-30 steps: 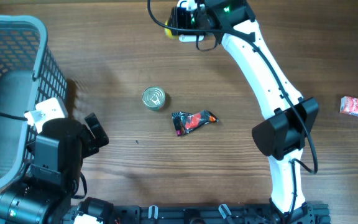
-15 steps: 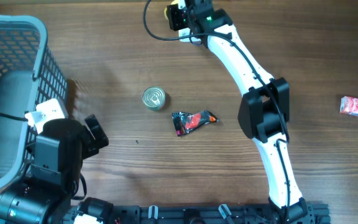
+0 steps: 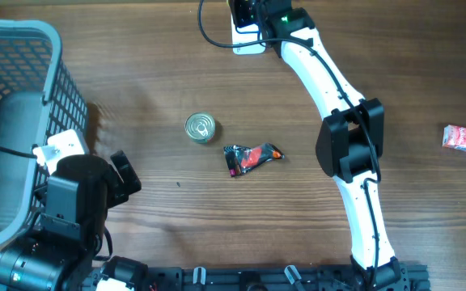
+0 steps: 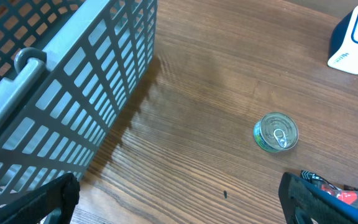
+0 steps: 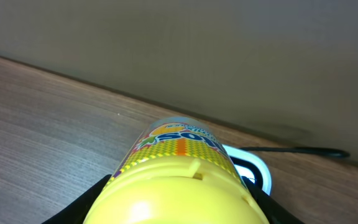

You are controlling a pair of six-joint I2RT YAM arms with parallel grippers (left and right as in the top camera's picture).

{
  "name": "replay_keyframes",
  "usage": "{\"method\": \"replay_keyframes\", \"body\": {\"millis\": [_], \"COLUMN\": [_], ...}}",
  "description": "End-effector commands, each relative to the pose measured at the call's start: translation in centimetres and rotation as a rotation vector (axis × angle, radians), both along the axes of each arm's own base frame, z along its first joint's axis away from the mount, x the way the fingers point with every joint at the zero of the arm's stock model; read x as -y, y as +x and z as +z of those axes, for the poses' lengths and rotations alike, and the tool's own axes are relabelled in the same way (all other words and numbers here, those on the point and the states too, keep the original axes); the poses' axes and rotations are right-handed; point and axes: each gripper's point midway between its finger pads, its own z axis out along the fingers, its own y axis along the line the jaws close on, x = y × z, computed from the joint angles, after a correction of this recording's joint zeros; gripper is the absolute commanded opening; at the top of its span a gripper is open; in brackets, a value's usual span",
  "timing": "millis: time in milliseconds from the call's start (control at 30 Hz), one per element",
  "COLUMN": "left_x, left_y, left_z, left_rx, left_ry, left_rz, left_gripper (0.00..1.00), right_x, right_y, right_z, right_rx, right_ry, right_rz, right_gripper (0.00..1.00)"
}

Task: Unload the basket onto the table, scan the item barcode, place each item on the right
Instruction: 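Hold the bottle in front of the scanner window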

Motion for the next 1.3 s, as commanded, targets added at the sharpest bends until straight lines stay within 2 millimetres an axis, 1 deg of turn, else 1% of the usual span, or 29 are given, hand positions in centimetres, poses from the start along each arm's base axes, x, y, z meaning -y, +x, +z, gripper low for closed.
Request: {"method": "replay_keyframes", "body": {"millis": [0, 167, 200, 300, 367, 500, 633, 833, 933, 1033, 1100, 1167, 1267], "left_x": [0.1, 0.1, 0.1, 0.1, 0.1, 0.1, 0.1, 0.1, 0.1, 0.1, 0.1, 0.1, 0.1], "left_y": [0.0, 0.0, 0.0, 0.0, 0.0, 0.0, 0.0, 0.0, 0.0, 0.0, 0.0, 0.0, 0.0], "left_z": [0.2, 0.2, 0.2, 0.2, 0.2, 0.2, 0.2, 0.2, 0.2, 0.2, 0.2, 0.2, 0.2], "left_rx": [0.009, 0.009, 0.009, 0.009, 0.009, 0.009, 0.01, 0.01, 0.01, 0.01, 0.01, 0.01, 0.009], "left_ry": [-0.015, -0.015, -0.015, -0.015, -0.015, -0.015, -0.016, -0.015, -0.015, -0.015, -0.015, -0.015, -0.015], "left_rz": [0.004, 0.004, 0.004, 0.004, 0.004, 0.004, 0.004, 0.004, 0.004, 0.004, 0.004, 0.004, 0.004], "left_gripper": [1.0, 1.0, 1.0, 1.0, 1.0, 1.0, 1.0, 1.0, 1.0, 1.0, 1.0, 1.0, 1.0], "right_x": [-0.2, 0.3, 0.3, 0.4, 0.6, 1.9, 1.8, 1.6, 1.7, 2.1, 2.3, 2.4, 2.8], "right_y": [0.4, 0.5, 0.6, 0.7, 0.8, 1.0, 1.3, 1.6, 1.1, 0.2, -0.5, -0.8, -1.6], "right_z": [2.1, 2.0, 2.1, 2.2, 1.9, 1.6, 2.2, 2.7, 1.9, 0.9, 0.8, 1.0, 0.6], "right_rx": [0.059, 0.061, 0.063, 0.073, 0.071, 0.074, 0.1, 0.122, 0.085, 0.017, -0.023, -0.034, -0.078], "right_ry": [-0.003, -0.014, -0.013, -0.013, -0.018, -0.07, -0.061, -0.045, -0.057, -0.063, -0.057, -0.06, -0.066], "right_rz": [0.008, -0.009, -0.009, -0.015, -0.023, -0.101, -0.101, -0.101, -0.101, -0.112, -0.123, -0.124, -0.133], "right_gripper": [0.38, 0.37, 0.35, 0.33, 0.31, 0.27, 0.25, 0.25, 0.24, 0.24, 0.24, 0.24, 0.24]}}
